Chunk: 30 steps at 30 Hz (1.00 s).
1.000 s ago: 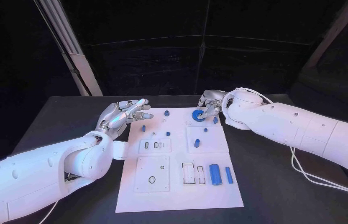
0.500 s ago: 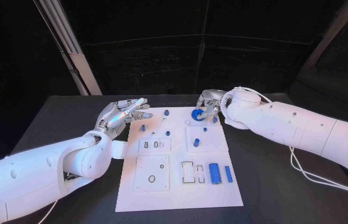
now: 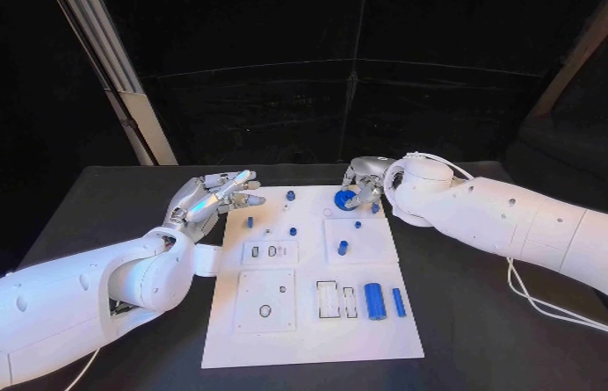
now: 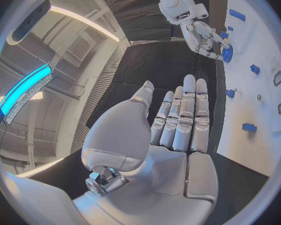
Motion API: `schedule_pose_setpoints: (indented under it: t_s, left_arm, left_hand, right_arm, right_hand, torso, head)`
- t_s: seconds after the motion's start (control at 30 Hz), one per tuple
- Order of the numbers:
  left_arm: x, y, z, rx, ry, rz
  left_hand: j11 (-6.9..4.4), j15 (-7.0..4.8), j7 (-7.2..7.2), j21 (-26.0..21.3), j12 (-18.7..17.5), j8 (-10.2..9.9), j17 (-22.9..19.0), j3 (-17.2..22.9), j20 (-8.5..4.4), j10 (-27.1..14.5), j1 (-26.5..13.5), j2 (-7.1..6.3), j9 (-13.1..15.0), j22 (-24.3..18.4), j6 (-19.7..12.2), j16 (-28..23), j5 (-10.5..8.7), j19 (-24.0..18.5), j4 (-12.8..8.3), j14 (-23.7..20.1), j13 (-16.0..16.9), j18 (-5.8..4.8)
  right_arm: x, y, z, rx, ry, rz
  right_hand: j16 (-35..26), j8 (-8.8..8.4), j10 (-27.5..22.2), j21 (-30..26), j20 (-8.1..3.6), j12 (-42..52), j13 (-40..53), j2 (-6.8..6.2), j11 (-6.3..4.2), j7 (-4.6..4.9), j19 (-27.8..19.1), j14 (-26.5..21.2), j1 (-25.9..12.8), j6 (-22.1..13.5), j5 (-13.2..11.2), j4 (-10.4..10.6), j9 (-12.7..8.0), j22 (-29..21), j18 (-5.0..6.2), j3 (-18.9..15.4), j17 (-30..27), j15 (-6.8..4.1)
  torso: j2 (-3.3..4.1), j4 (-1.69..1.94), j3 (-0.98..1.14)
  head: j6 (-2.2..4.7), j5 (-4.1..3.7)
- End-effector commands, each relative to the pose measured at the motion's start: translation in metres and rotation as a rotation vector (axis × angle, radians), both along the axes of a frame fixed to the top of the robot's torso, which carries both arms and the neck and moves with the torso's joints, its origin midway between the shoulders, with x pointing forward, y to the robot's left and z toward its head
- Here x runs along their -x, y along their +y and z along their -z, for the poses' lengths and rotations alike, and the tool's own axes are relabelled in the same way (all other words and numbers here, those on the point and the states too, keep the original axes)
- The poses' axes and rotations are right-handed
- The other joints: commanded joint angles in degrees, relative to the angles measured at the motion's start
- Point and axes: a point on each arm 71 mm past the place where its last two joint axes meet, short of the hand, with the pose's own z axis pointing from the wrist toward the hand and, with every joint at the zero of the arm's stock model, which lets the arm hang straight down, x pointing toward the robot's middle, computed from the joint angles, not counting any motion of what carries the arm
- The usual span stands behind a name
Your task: Assemble the parts on the task board
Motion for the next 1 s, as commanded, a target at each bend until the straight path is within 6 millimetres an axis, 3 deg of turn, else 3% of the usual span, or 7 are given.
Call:
schedule_pose_setpoints:
  t_s: [0.03,0.2,0.4,0.6,0.73,1.0]
  left_arm:
    - [0.000,-0.001,-0.001,0.006,-0.005,0.013]
    - [0.000,-0.001,-0.001,0.006,-0.005,0.012]
    - [0.000,-0.001,-0.001,0.005,-0.004,0.012]
    - [0.000,0.000,-0.001,0.005,-0.004,0.011]
    - [0.000,0.000,-0.001,0.005,-0.004,0.011]
    - [0.000,-0.001,-0.001,0.005,-0.002,0.013]
  left_hand:
    - [-0.18,0.29,-0.04,-0.2,-0.3,-0.3,0.1,0.0,0.01,-0.3,0.0,0.56,0.0,-0.1,-0.4,-0.2,-0.07,0.3,-0.2,-0.2,0.0,0.36]
    - [-0.18,0.29,-0.04,-0.2,-0.3,-0.3,0.1,0.0,0.01,-0.3,0.0,0.56,0.0,-0.1,-0.4,-0.2,-0.07,0.3,-0.2,-0.2,0.0,0.36]
    - [-0.18,0.29,-0.04,-0.2,-0.3,-0.3,0.1,0.0,0.01,-0.3,0.0,0.56,0.0,-0.1,-0.4,-0.2,-0.07,0.3,-0.2,-0.2,0.0,0.36]
    - [-0.18,0.29,-0.04,-0.2,-0.3,-0.3,0.1,0.0,0.01,-0.3,0.0,0.56,0.0,-0.1,-0.4,-0.2,-0.07,0.3,-0.2,-0.2,0.0,0.36]
    - [-0.17,0.29,-0.05,-0.3,-0.3,-0.3,0.1,0.0,0.01,-0.3,0.1,0.64,0.0,-0.1,-0.4,-0.3,-0.06,0.3,-0.3,-0.2,0.0,0.37]
    - [-0.17,0.29,-0.05,-0.3,-0.3,-0.3,0.1,0.0,0.01,-0.3,0.1,0.64,0.0,-0.1,-0.4,-0.3,-0.06,0.3,-0.3,-0.2,0.0,0.37]
  right_arm:
    - [0.000,0.000,-0.001,0.051,-0.039,-0.006]
    - [0.001,0.000,0.000,0.055,-0.045,-0.008]
    - [0.002,0.002,-0.001,0.041,-0.066,-0.016]
    - [0.006,0.009,-0.007,-0.005,-0.125,-0.032]
    - [0.010,0.016,-0.013,-0.055,-0.167,-0.045]
    - [0.022,0.037,-0.024,-0.130,-0.223,-0.086]
  right_hand:
    - [0.3,0.40,-0.2,0.2,-0.23,0.0,3.1,0.00,0.06,0.03,0.7,-0.4,0.6,0.1,-0.4,-0.5,-0.1,3.8,-0.28,0.2,-0.1,0.04]
    - [0.3,0.49,-0.2,0.3,-0.23,-0.1,3.1,0.33,0.07,0.08,0.7,-0.4,1.0,0.1,-0.4,-1.1,-0.1,3.9,-0.29,0.8,-0.3,0.04]
    - [0.4,1.42,-0.1,0.2,-0.22,0.0,3.3,1.89,0.11,0.19,0.7,-0.5,1.9,2.1,-0.9,-2.5,0.0,3.9,-0.28,3.3,-0.5,0.06]
    - [0.5,2.18,0.2,0.3,-0.41,0.1,3.7,2.96,-0.34,-0.38,0.8,-0.5,0.5,4.5,0.3,-2.4,0.0,3.9,-0.29,5.4,-0.8,-0.22]
    - [0.5,2.03,0.2,0.3,-0.59,0.0,3.6,2.82,-0.53,-0.60,0.9,-0.4,-1.3,5.0,1.8,-2.0,-0.2,4.1,-0.32,6.4,-1.0,-0.39]
    - [0.6,2.00,0.3,0.3,-0.73,0.1,3.7,2.51,-0.71,-0.81,1.0,-0.4,-2.6,5.6,2.3,-1.6,-0.2,4.2,-0.35,7.1,-1.1,-0.53]
  torso:
    - [-0.02,-0.02,0.02]
    - [-0.02,0.01,-0.02]
    - [-0.06,0.07,-0.06]
    - [-0.06,0.12,-0.08]
    - [-0.06,0.12,-0.10]
    - [-0.09,0.19,-0.16]
  head:
    - [-0.08,-0.01]
    - [-0.16,-0.04]
    - [-0.22,-0.10]
    - [-0.16,-0.08]
    - [-0.15,-0.06]
    - [0.06,0.11]
